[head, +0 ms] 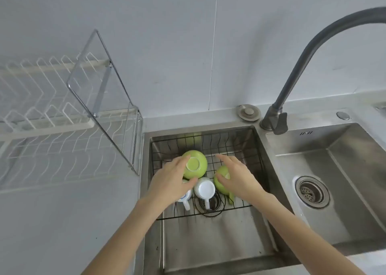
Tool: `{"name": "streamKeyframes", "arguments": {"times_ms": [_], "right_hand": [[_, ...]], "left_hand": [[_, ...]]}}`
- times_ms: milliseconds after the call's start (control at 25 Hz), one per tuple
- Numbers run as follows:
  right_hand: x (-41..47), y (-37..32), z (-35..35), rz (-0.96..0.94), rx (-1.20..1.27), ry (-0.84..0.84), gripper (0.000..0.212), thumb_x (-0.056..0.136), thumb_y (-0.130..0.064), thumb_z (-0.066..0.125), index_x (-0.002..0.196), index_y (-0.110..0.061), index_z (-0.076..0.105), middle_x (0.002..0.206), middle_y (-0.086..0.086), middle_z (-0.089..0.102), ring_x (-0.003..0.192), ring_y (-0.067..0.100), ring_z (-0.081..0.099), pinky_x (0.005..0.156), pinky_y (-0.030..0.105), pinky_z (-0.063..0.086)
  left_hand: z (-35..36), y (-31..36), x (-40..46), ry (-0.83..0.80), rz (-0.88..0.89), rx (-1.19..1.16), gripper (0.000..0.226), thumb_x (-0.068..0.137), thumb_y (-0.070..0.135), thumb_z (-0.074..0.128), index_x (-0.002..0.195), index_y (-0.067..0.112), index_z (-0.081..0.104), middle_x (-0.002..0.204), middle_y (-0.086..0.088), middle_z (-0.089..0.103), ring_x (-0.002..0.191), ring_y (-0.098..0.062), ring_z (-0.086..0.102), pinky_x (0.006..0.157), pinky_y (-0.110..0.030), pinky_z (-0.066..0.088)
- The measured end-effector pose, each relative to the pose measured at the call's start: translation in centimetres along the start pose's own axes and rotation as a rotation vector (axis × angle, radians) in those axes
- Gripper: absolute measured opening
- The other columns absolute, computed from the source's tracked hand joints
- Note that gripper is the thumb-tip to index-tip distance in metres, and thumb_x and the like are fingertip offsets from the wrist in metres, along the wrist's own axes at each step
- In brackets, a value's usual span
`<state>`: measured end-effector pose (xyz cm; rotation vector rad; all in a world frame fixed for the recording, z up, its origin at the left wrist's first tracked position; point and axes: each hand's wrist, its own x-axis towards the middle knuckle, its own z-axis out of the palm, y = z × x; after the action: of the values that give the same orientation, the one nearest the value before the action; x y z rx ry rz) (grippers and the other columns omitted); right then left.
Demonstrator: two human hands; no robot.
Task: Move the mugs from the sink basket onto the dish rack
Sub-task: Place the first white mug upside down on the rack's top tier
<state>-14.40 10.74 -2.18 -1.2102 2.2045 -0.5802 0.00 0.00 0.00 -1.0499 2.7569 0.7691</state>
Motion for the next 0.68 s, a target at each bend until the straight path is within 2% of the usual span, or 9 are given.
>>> {"name": "streamKeyframes", "arguments": {"times_ms": [240,440,600,680], "right_hand": [[2.6,2.9,3.8,0.148,0.046,-0.128,0.057,0.089,-0.022,0.051,0.141,-0.021,0.029,0.138,0.009,0.044,0.124,0.029,0.044,0.095,0.042,0.044],[4.7,5.1,6.7,0.245,0.105,-0.207,0.053,0.091,-0.020,0.048,0.140,-0.017,0.030,0.133,0.017,0.046,0.115,0.035,0.051,0.087,0.036,0.044],[5.7,6.8,9.1,0.344,0.164,-0.308,0.055,0.091,-0.021,0.047,0.141,-0.015,0.028,0.132,0.019,0.051,0.117,0.034,0.052,0.094,0.038,0.045],[6.2,7.3,10.0,0.368,0.167,-0.338,0.056,0.091,-0.022,0.047,0.142,-0.014,0.026,0.129,0.021,0.053,0.115,0.035,0.053,0.092,0.039,0.045]], "left_hand": [[4.7,-1.2,2.4,-0.147,-0.132,-0.135,0.070,0.088,0.037,0.048,0.145,0.026,0.009,0.153,0.003,0.025,0.134,-0.022,0.035,0.098,-0.038,0.039],[9.2,-2.2,4.4,-0.239,-0.205,-0.257,0.074,0.088,0.033,0.050,0.145,0.020,0.005,0.152,0.001,0.025,0.131,-0.022,0.037,0.098,-0.035,0.038],[11.9,-3.0,5.3,-0.308,-0.226,-0.320,0.074,0.088,0.030,0.052,0.145,0.018,0.006,0.151,0.000,0.026,0.131,-0.022,0.037,0.101,-0.036,0.039],[12.9,-3.2,5.8,-0.315,-0.235,-0.335,0.072,0.088,0.028,0.052,0.144,0.015,0.009,0.151,-0.002,0.025,0.130,-0.023,0.038,0.102,-0.037,0.038]]}}
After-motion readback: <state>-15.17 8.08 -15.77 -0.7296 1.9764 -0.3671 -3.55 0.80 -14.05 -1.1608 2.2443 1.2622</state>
